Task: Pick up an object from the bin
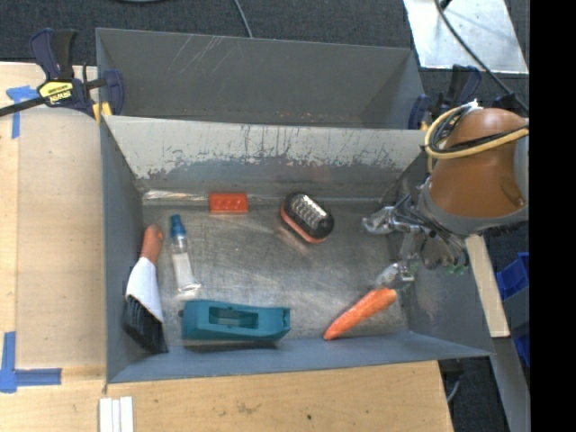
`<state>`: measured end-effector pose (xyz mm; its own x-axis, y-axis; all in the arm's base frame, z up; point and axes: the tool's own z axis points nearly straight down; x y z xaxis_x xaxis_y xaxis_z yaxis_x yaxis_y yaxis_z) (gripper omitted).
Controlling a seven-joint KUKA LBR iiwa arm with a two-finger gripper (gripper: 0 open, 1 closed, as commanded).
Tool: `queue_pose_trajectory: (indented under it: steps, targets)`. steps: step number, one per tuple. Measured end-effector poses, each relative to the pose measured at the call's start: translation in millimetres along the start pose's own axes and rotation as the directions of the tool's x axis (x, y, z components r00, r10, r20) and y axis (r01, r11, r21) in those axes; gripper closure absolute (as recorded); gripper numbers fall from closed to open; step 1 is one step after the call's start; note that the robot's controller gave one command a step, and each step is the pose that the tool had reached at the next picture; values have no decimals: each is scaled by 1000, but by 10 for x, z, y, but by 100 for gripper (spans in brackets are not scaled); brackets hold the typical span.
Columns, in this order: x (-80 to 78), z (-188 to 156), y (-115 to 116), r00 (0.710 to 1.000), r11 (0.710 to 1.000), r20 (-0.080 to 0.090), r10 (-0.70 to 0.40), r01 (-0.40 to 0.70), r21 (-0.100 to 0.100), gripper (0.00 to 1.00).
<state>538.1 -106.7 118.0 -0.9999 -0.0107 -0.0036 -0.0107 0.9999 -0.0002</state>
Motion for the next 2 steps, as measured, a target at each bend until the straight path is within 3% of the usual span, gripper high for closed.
queue_pose_trajectory:
  steps: [1,2]
  targets:
    - [242,46,125,995,995,-3,-100,100,0,0]
    - [271,418,303,996,996,-8,-91,92,1,100]
